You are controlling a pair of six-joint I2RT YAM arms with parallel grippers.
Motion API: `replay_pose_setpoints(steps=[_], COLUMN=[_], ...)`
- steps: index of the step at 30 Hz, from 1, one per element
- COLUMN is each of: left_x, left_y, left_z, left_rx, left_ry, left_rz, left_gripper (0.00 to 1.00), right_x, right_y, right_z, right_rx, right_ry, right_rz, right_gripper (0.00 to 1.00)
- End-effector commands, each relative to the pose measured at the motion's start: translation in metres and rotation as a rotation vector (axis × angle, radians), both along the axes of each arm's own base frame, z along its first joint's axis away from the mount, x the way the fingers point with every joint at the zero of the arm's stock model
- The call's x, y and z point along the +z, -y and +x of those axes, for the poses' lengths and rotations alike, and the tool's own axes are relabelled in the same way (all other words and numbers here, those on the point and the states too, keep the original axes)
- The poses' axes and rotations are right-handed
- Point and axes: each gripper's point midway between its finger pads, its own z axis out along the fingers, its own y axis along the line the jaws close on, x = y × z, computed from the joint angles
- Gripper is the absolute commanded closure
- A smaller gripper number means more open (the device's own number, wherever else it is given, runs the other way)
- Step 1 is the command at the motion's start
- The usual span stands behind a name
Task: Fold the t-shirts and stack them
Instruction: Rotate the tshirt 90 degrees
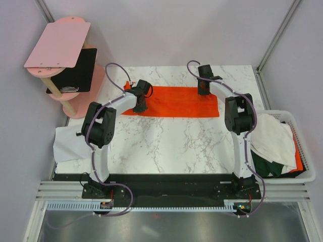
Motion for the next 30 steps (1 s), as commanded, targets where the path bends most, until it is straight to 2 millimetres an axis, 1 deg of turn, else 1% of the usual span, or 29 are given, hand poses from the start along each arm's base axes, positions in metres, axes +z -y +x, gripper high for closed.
replay_pose_setpoints(steps=[1, 2, 3, 4, 5, 6, 7, 8, 9, 10, 11, 12, 13, 14, 15, 16, 17, 18, 19, 20, 21, 22, 23, 25, 26, 27, 28, 29, 30], left_x=[-0.004, -0.005, -0.009, -0.006, -0.006, -0.005, -0.006, -0.004, 0.005, -0.001, 0.0, 0.01, 0.007, 0.008, 0.022, 0.018, 0.023, 0.036, 0.039, 0.051, 0.059, 0.065, 0.08, 0.094, 0.109, 0.114, 0.124, 0.133, 0.137], left_y=[-0.022, -0.024, -0.029, -0.032, -0.035, -0.035, -0.039, -0.04, -0.04, -0.042, -0.042, -0.037, -0.033, -0.029, -0.019, -0.013, -0.01, 0.001, 0.005, 0.009, 0.012, 0.013, 0.012, 0.018, 0.018, 0.026, 0.031, 0.033, 0.044], left_z=[0.012, 0.013, 0.014, 0.021, 0.022, 0.03, 0.034, 0.038, 0.048, 0.051, 0.056, 0.069, 0.075, 0.081, 0.096, 0.101, 0.107, 0.116, 0.118, 0.119, 0.116, 0.112, 0.102, 0.091, 0.074, 0.064, 0.057, 0.038, 0.024], left_rx=[0.085, 0.09, 0.096, 0.102, 0.105, 0.106, 0.104, 0.101, 0.099, 0.089, 0.085, 0.067, 0.047, 0.035, -0.007, -0.031, -0.044, -0.086, -0.098, -0.11, -0.117, -0.12, -0.114, -0.126, -0.134, -0.156, -0.175, -0.192, -0.221], left_ry=[-0.016, -0.024, -0.034, -0.027, -0.033, -0.025, -0.027, -0.025, -0.006, -0.021, -0.018, 0.006, 0.001, 0.006, 0.039, 0.034, 0.045, 0.075, 0.077, 0.097, 0.105, 0.112, 0.127, 0.157, 0.175, 0.183, 0.209, 0.213, 0.213], left_rz=[0.034, 0.034, 0.044, 0.043, 0.049, 0.056, 0.066, 0.072, 0.072, 0.084, 0.087, 0.075, 0.069, 0.059, 0.025, 0.016, 0.005, -0.031, -0.04, -0.059, -0.063, -0.06, -0.059, -0.064, -0.071, -0.081, -0.096, -0.113, -0.129], left_gripper=[0.98, 0.98, 0.98, 0.98, 0.98, 0.98, 0.98, 0.98, 0.98, 0.98, 0.98, 0.98, 0.98, 0.98, 0.98, 0.98, 0.98, 0.98, 0.96, 0.93, 0.93, 0.92, 0.93, 0.94, 0.96, 0.97, 0.98, 0.98, 0.98], right_x=[-0.012, -0.018, -0.014, -0.015, -0.021, -0.015, -0.023, -0.015, -0.016, -0.023, -0.015, -0.015, -0.023, -0.014, -0.015, -0.024, -0.017, -0.017, -0.024, -0.016, -0.02, -0.018, -0.012, -0.01, -0.009, -0.009, -0.009, -0.009, -0.008], right_y=[0.022, 0.024, 0.026, 0.025, 0.028, 0.025, 0.025, 0.023, 0.017, 0.018, 0.015, 0.006, 0.006, -0.004, -0.008, -0.009, -0.018, -0.023, -0.027, -0.038, -0.041, -0.049, -0.062, -0.075, -0.089, -0.102, -0.113, -0.134, -0.146], right_z=[-0.034, -0.045, -0.049, -0.055, -0.068, -0.074, -0.088, -0.093, -0.101, -0.118, -0.126, -0.136, -0.154, -0.163, -0.173, -0.193, -0.202, -0.211, -0.231, -0.237, -0.25, -0.258, -0.266, -0.278, -0.286, -0.294, -0.298, -0.312, -0.317], right_rx=[-0.055, -0.058, -0.067, -0.067, -0.064, -0.056, -0.053, -0.046, -0.031, -0.026, -0.016, 0.01, 0.012, 0.039, 0.057, 0.06, 0.088, 0.103, 0.122, 0.147, 0.167, 0.185, 0.221, 0.252, 0.285, 0.315, 0.336, 0.397, 0.416], right_ry=[-0.117, -0.154, -0.162, -0.178, -0.217, -0.22, -0.255, -0.251, -0.262, -0.297, -0.296, -0.309, -0.347, -0.333, -0.345, -0.386, -0.378, -0.387, -0.427, -0.404, -0.428, -0.436, -0.429, -0.438, -0.437, -0.451, -0.452, -0.47, -0.475], right_rz=[-0.088, -0.1, -0.102, -0.103, -0.111, -0.109, -0.114, -0.111, -0.109, -0.119, -0.112, -0.095, -0.099, -0.091, -0.089, -0.085, -0.059, -0.036, -0.014, 0.016, 0.029, 0.057, 0.075, 0.102, 0.113, 0.148, 0.17, 0.202, 0.22], right_gripper=[1.0, 1.0, 1.0, 1.0, 1.0, 1.0, 1.0, 1.0, 1.0, 1.0, 1.0, 1.0, 1.0, 1.0, 1.0, 1.0, 1.0, 1.0, 1.0, 1.0, 1.0, 1.0, 1.0, 1.0, 1.0, 1.0, 1.0, 1.0, 1.0])
